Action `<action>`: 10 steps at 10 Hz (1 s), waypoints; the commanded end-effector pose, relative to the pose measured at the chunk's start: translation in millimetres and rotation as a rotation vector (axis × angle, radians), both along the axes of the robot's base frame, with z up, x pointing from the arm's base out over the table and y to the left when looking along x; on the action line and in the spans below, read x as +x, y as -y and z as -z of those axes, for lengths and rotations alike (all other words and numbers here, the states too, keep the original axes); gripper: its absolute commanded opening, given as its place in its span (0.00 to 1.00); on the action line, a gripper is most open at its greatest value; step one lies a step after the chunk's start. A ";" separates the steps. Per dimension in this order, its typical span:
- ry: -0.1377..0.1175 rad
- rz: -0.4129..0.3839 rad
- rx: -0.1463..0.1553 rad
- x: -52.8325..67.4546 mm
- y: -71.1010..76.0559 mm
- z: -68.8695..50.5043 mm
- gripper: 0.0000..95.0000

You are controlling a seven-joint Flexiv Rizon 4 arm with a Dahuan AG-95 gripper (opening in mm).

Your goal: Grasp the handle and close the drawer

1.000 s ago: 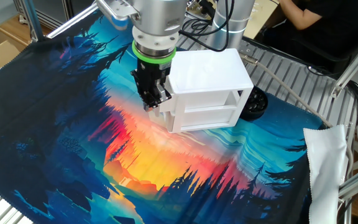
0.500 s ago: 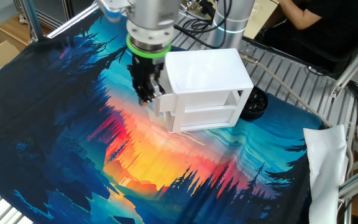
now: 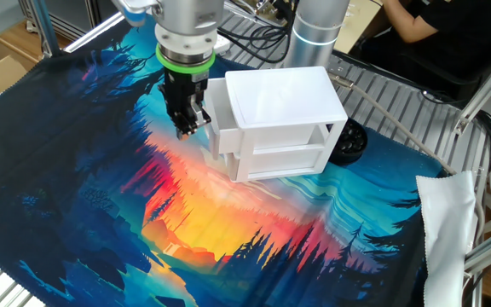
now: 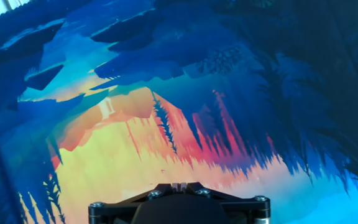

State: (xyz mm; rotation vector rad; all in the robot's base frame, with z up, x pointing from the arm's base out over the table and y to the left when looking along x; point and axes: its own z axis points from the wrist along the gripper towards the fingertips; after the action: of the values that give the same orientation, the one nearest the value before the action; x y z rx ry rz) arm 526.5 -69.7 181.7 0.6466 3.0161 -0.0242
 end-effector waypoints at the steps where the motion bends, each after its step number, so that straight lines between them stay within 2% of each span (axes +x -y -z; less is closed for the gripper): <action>1: 0.001 -0.009 -0.001 -1.7 4.7 0.6 0.00; 5: -0.006 -0.001 -0.004 -7.3 12.4 0.9 0.00; 10: -0.010 0.010 -0.006 -8.1 11.5 0.7 0.00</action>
State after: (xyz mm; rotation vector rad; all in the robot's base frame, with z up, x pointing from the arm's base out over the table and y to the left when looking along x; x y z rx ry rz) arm 518.2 -81.1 181.5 0.6664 3.0225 -0.0338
